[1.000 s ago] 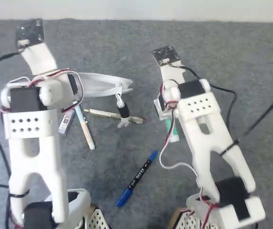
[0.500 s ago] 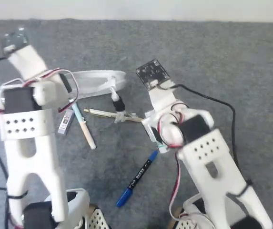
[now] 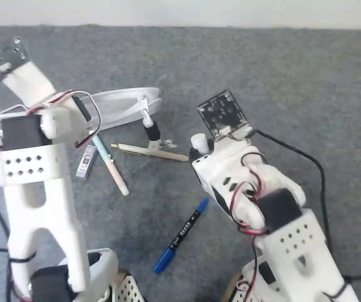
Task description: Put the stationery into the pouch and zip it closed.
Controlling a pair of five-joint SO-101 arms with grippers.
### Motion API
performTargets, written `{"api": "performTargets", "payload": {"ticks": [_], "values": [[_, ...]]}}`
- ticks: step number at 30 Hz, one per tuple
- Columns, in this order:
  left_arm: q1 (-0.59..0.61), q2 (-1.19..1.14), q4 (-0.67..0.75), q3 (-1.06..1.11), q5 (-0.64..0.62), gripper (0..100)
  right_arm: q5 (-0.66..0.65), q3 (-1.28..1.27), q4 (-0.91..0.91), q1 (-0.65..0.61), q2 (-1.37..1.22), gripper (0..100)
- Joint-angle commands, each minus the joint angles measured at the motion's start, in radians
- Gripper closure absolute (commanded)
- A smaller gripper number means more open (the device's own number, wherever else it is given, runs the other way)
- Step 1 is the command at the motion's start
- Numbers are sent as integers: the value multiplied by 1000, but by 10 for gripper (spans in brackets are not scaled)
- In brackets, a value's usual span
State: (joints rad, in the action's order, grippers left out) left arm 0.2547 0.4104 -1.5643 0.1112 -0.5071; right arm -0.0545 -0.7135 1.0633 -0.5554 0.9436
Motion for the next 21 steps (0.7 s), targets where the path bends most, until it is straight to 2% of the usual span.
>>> {"api": "performTargets", "payload": {"ticks": [1,21], "values": [[2,2,-12,-51,-15,989,12,8,-27,-8,70,992],[0,2,-17,-51,-14,989,12,9,-148,-36,414,992]]}}
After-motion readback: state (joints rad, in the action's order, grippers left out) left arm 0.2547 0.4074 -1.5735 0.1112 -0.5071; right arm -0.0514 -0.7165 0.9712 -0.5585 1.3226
